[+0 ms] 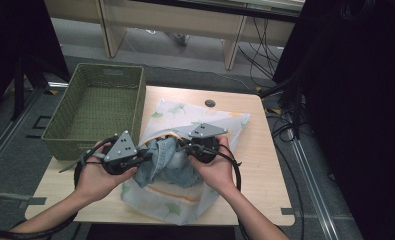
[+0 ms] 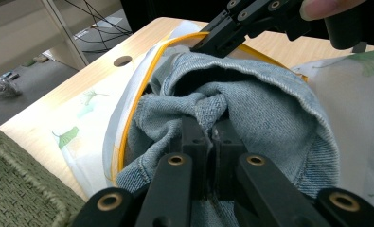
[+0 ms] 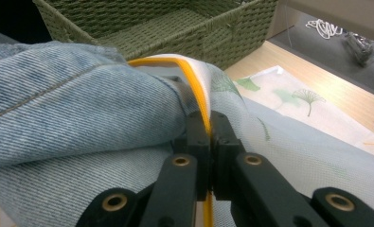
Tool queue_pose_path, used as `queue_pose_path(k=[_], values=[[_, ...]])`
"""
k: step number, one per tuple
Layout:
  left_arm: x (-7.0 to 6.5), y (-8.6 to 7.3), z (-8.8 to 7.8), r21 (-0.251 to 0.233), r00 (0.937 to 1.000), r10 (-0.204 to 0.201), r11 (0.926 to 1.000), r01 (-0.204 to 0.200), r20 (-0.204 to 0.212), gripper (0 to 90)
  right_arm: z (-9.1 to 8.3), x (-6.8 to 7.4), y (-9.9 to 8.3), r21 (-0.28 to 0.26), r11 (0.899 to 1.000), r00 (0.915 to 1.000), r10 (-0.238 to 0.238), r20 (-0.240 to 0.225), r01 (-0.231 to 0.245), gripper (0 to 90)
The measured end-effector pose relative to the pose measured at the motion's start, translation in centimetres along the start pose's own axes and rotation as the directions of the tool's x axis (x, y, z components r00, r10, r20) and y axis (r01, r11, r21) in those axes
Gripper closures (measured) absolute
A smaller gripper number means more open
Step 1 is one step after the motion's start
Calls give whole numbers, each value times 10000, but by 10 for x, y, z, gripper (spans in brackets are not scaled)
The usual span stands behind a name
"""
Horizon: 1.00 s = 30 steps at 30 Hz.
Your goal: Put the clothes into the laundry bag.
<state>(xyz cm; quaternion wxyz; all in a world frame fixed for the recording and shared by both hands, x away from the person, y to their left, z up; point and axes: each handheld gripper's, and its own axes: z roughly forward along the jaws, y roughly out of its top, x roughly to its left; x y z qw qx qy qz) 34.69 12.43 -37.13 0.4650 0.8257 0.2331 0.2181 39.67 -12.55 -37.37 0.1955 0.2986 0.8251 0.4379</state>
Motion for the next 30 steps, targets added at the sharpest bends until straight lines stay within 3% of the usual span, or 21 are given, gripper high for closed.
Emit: queue_pose_path(k=[6,18,27,30], values=[[1,5,4,-41,10000,-17,10000,16,-24,858,-1,-5,2,77,9999,9999,133,44,-134,897],[3,14,6,-257,10000,-29,9997,28,-43,859,-6,-9,17,-549,9982,9996,245,167,-236,897],[6,25,-5,-621,9997,77,9980,-92,-238,861,-12,-4,22,-785,9964,9994,322,159,-308,897],[7,30,-10,-731,9993,156,9972,-181,-345,861,-13,-4,24,-897,9959,9998,110,138,-97,897]])
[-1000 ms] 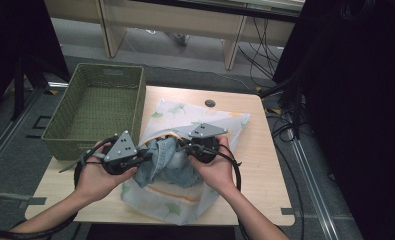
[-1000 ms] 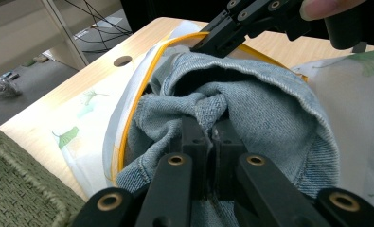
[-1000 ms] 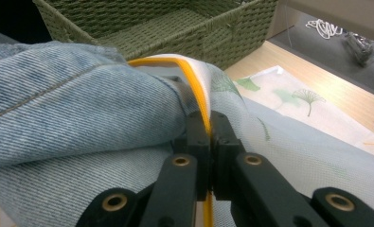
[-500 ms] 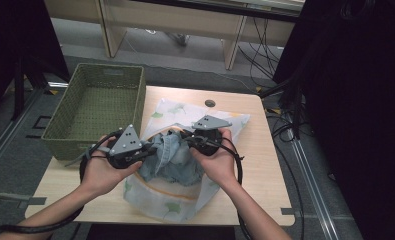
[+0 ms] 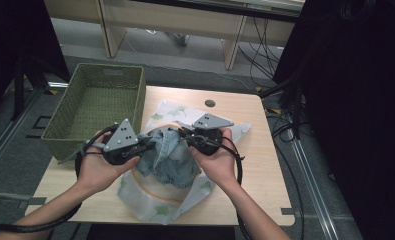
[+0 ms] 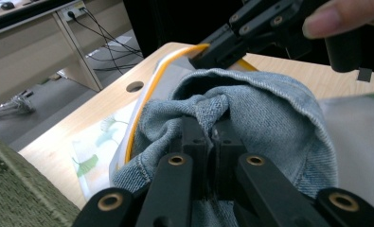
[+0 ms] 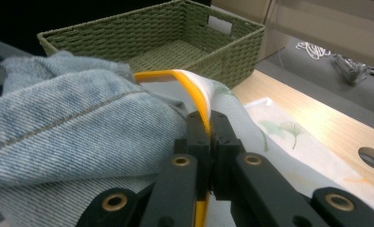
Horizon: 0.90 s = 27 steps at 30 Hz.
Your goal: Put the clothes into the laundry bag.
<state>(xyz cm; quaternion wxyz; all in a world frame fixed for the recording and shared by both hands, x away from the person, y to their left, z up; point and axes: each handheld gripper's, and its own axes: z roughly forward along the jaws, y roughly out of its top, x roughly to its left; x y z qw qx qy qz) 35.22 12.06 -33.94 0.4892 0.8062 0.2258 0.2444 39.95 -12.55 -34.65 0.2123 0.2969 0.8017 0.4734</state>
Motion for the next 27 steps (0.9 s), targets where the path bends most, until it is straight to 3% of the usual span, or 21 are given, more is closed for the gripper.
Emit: queue_pose_path(k=[5,16,27], values=[[0,7,2,-26,9995,260,9997,-261,-172,860,-2,3,2,-49,9999,10000,97,3,-97,897],[1,4,30,339,9988,436,9985,-428,-218,860,1,2,-1,48,10000,10000,-27,1,27,897],[3,12,24,243,9988,454,9987,-450,-172,860,-3,0,-2,-80,10000,10000,11,27,-11,897]])
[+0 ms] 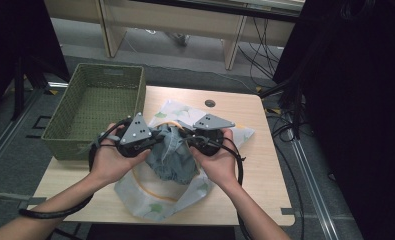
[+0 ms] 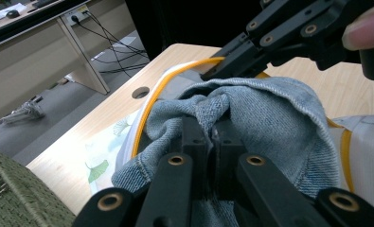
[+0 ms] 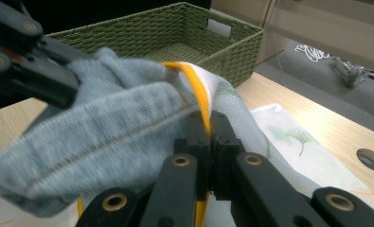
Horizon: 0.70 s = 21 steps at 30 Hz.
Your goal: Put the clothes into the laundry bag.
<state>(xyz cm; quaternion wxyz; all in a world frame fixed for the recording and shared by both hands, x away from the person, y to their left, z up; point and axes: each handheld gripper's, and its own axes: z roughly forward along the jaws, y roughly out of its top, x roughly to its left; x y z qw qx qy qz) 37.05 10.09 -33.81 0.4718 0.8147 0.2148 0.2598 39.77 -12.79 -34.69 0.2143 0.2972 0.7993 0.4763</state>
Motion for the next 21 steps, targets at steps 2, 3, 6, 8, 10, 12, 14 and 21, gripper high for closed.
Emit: queue_pose_path(k=[2,3,6,8,10,12,14,21], values=[[1,0,-3,-40,10000,-22,10000,22,-48,860,0,0,-1,10,10000,10000,33,4,-33,897],[1,1,-4,-58,10000,-8,10000,8,-61,860,1,0,-1,8,10000,10000,24,-1,-24,897],[2,3,-7,-150,9999,20,9999,-22,-125,860,0,1,1,-40,10000,10000,-1,12,1,897],[3,6,-8,-223,9999,33,9997,-37,-164,860,-1,2,2,-54,9999,10000,96,-15,-96,897],[3,8,-7,-243,9998,77,9997,-82,-200,860,-1,2,3,-145,9999,10000,-44,32,45,897],[2,9,-2,-165,9995,202,9997,-206,-242,860,-2,2,3,-135,9999,10000,-43,38,43,897],[1,8,6,-50,9996,215,9998,-216,-188,859,-1,0,2,-126,9999,10000,-4,75,5,897],[-1,1,42,492,9998,158,9987,-162,81,858,0,-6,-2,14,9999,9997,141,186,-141,897]])
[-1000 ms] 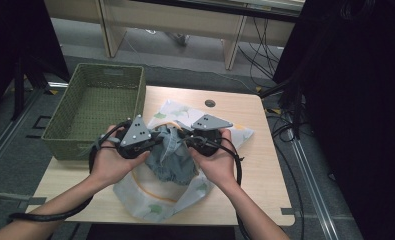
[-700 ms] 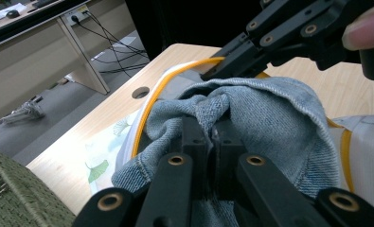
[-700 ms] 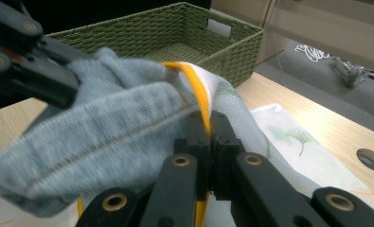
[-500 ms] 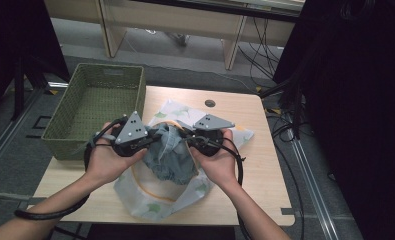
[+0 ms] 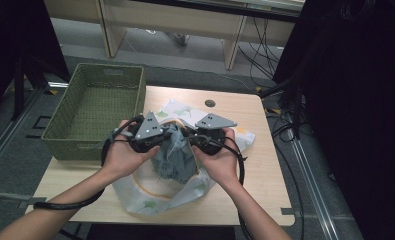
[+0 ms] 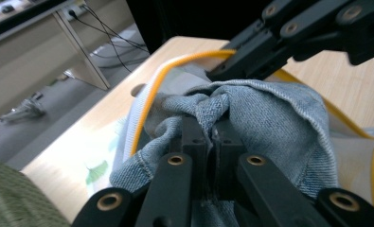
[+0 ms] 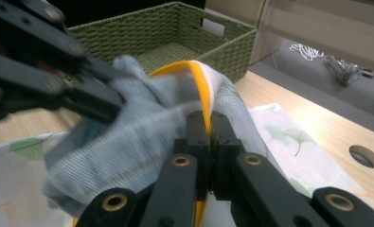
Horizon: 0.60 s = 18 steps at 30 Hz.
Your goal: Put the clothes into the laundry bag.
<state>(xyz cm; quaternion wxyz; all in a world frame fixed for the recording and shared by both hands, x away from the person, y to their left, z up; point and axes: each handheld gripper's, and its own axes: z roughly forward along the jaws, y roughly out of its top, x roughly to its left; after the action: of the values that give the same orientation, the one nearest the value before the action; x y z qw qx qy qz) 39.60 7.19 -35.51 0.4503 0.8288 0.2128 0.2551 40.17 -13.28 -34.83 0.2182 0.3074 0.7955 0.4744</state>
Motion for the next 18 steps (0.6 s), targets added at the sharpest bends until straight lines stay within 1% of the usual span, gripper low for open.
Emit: queue_pose_path(k=[2,4,8,10,12,13,18], values=[[-2,-1,8,92,10000,-41,9999,41,78,858,1,-2,-2,90,9998,9999,148,40,-148,897],[-3,-1,14,157,9999,-59,9999,57,121,858,1,-4,-3,103,9998,9999,151,78,-152,897],[-5,-1,25,218,10000,5,9998,-6,29,857,-1,-8,-3,66,9998,9997,163,186,-164,897],[-6,-2,30,314,9999,141,9994,-141,-14,857,-1,-9,-4,73,9996,9994,260,212,-261,897],[-8,-4,35,411,9997,232,9989,-232,-5,857,0,-10,-5,103,9997,9995,228,204,-230,897],[-9,-5,37,417,9998,178,9990,-178,2,857,0,-10,-5,107,9997,9996,200,214,-202,897],[-8,-12,44,525,9998,179,9985,-175,-64,857,2,-10,-7,204,9996,9997,185,163,-189,897]])
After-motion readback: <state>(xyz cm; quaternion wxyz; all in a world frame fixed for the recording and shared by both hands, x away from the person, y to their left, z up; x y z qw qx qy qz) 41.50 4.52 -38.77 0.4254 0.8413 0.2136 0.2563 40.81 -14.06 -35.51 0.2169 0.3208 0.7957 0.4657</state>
